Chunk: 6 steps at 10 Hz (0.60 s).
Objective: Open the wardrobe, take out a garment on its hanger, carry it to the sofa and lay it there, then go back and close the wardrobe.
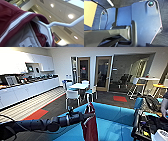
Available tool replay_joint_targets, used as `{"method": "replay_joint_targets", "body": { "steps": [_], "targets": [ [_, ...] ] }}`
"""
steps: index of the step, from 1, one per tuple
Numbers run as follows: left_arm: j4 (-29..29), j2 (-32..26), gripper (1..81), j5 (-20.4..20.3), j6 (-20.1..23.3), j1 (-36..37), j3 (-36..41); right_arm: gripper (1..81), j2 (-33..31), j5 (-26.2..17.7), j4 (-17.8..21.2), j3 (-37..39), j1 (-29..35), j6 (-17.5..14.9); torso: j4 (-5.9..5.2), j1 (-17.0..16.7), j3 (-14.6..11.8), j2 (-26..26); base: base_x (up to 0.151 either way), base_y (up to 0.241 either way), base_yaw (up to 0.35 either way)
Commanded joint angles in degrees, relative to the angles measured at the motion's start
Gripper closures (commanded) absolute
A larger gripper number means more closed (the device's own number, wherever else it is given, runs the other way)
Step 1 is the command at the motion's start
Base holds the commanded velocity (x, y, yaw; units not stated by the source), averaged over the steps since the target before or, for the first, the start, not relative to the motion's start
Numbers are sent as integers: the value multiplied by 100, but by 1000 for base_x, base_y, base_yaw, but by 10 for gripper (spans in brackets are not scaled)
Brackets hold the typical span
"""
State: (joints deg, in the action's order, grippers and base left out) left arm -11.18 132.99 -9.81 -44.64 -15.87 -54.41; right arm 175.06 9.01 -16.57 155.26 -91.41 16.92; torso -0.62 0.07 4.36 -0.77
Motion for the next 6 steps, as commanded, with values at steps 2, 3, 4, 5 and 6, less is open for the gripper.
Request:
{"method": "replay_joint_targets", "body": {
  "steps": [2,3,4,5,6],
  "targets": [
    [-280,-61,811,-504,184,923,229,10,41,-259,-22,-6,179,-13,0,0,0,0,0,0,-136],
    [-323,-61,811,-504,184,906,229,10,41,-260,-22,-6,179,-13,0,0,0,0,0,0,0],
    [-393,-70,811,-513,184,853,254,10,41,-259,-22,-6,187,-13,0,0,0,0,0,0,0],
    [-447,-87,811,-513,175,827,264,10,49,-268,-22,-6,188,-13,0,0,0,0,0,0,0],
    [-447,-105,811,-504,166,827,264,10,49,-268,-22,-6,197,-13,0,0,0,0,0,0,0]
  ]
}}
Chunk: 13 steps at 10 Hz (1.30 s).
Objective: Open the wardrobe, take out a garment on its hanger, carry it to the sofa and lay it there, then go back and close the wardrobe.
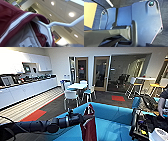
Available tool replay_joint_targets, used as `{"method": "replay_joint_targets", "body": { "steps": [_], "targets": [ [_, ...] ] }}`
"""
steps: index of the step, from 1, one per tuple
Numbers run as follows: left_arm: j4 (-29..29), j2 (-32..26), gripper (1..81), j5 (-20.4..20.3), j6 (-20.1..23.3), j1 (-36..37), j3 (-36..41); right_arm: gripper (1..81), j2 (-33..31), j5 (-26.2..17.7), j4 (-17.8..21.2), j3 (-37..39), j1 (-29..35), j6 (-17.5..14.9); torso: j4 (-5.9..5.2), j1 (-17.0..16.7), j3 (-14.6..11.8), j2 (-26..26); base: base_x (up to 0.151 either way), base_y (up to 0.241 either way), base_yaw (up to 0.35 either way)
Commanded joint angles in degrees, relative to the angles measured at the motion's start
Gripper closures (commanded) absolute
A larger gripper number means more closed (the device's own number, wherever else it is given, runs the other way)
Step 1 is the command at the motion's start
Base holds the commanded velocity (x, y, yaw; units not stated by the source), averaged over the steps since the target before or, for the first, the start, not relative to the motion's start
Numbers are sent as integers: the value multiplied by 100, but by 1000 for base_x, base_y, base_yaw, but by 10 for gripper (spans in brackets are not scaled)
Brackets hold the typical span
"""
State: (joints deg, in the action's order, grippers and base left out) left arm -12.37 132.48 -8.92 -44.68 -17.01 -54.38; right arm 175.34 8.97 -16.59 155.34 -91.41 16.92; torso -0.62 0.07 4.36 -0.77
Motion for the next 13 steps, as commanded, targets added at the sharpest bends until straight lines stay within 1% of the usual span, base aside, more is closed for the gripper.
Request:
{"method": "replay_joint_targets", "body": {
  "steps": [1,7,13],
  "targets": [
    [-318,-71,811,-593,170,940,261,10,21,-264,-20,-14,197,-22,0,0,0,0,0,0,0],
    [-336,-54,811,-593,170,931,296,10,30,-256,-37,-14,180,-13,0,0,0,0,0,0,0],
    [-336,-45,811,-593,170,931,314,10,30,-256,-46,-14,179,-13,0,-7,-2,-5,85,0,0]
  ]
}}
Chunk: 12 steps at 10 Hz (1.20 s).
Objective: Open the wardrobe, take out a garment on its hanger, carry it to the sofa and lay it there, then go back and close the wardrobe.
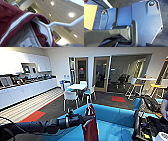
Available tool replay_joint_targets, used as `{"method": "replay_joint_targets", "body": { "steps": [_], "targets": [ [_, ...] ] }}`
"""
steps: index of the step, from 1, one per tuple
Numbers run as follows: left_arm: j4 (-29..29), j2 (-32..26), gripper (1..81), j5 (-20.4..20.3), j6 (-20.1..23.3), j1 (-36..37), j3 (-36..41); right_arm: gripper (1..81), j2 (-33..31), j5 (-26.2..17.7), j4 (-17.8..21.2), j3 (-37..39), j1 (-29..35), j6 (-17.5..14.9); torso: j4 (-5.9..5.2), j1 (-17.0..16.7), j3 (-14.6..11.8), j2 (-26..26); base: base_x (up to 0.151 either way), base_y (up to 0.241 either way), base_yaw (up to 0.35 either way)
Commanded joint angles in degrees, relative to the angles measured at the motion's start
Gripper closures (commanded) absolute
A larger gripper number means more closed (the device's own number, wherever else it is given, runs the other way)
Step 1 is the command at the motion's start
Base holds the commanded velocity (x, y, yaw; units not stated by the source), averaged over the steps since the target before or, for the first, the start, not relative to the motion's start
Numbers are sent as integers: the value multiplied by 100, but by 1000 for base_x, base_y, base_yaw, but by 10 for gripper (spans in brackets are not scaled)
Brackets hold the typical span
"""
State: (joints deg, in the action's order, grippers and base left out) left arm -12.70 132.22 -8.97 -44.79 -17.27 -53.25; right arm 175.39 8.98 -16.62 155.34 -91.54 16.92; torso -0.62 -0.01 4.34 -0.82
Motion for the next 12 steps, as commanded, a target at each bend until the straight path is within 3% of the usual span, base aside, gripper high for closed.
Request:
{"method": "replay_joint_targets", "body": {
  "steps": [1,7,9,10,12],
  "targets": [
    [-303,-20,811,-588,181,958,201,10,34,-257,-44,-14,201,-13,0,1,0,0,89,0,0],
    [-303,-28,811,-588,181,958,227,10,34,-265,-52,-14,201,-13,0,3,0,0,76,0,0],
    [-312,-37,811,-588,181,906,227,10,34,-257,-52,-14,193,-13,0,6,0,0,0,0,0],
    [-329,-28,811,-588,181,888,218,10,34,-257,-52,-14,193,-13,0,8,453,2,0,0,0],
    [-321,-46,811,-588,181,888,192,10,43,-266,-52,-14,210,-13,0,1,707,-2,0,0,0]
  ]
}}
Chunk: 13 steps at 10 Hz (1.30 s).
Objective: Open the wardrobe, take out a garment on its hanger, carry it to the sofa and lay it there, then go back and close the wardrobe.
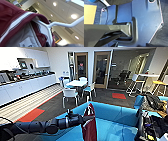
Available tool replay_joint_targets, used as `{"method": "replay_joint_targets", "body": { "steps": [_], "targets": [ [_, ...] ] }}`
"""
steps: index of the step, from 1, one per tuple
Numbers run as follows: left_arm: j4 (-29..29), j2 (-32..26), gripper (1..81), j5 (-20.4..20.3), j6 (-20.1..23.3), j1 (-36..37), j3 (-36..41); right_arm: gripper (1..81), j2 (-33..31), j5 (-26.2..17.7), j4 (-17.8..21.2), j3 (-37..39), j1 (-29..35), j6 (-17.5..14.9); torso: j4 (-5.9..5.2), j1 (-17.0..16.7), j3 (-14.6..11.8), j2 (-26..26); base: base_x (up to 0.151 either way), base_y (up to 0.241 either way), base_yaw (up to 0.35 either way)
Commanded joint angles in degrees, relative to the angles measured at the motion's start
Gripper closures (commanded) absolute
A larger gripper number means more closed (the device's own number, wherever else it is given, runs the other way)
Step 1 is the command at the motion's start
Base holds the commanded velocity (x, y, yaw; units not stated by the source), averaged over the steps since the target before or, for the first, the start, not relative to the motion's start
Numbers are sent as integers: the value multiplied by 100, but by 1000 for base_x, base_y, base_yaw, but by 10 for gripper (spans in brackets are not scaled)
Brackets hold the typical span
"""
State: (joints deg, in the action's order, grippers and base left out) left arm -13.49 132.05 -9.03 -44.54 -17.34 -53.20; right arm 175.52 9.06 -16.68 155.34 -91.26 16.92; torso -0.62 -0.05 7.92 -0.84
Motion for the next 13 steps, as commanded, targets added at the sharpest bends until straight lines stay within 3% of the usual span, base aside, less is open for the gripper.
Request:
{"method": "replay_joint_targets", "body": {
  "steps": [1,2,3,5,10,13],
  "targets": [
    [-215,6,811,-617,157,902,170,10,38,-264,-46,-14,182,-13,0,5,508,0,0,0,0],
    [-180,93,811,-687,157,946,100,10,38,-273,-46,-14,182,-13,0,5,704,2,0,0,0],
    [-171,199,811,-739,148,1051,3,10,38,-273,-46,-14,191,-13,0,6,389,4,0,0,0],
    [-162,332,811,-854,8,1272,-445,10,38,-282,-46,-14,191,-14,0,13,525,6,0,0,0],
    [-162,165,811,-854,-493,1799,-1123,10,82,-291,-37,-5,253,-13,0,15,527,6,0,0,0],
    [-153,498,811,-854,-687,1966,-1429,10,91,-291,-46,-5,296,-22,0,15,527,6,0,0,0]
  ]
}}
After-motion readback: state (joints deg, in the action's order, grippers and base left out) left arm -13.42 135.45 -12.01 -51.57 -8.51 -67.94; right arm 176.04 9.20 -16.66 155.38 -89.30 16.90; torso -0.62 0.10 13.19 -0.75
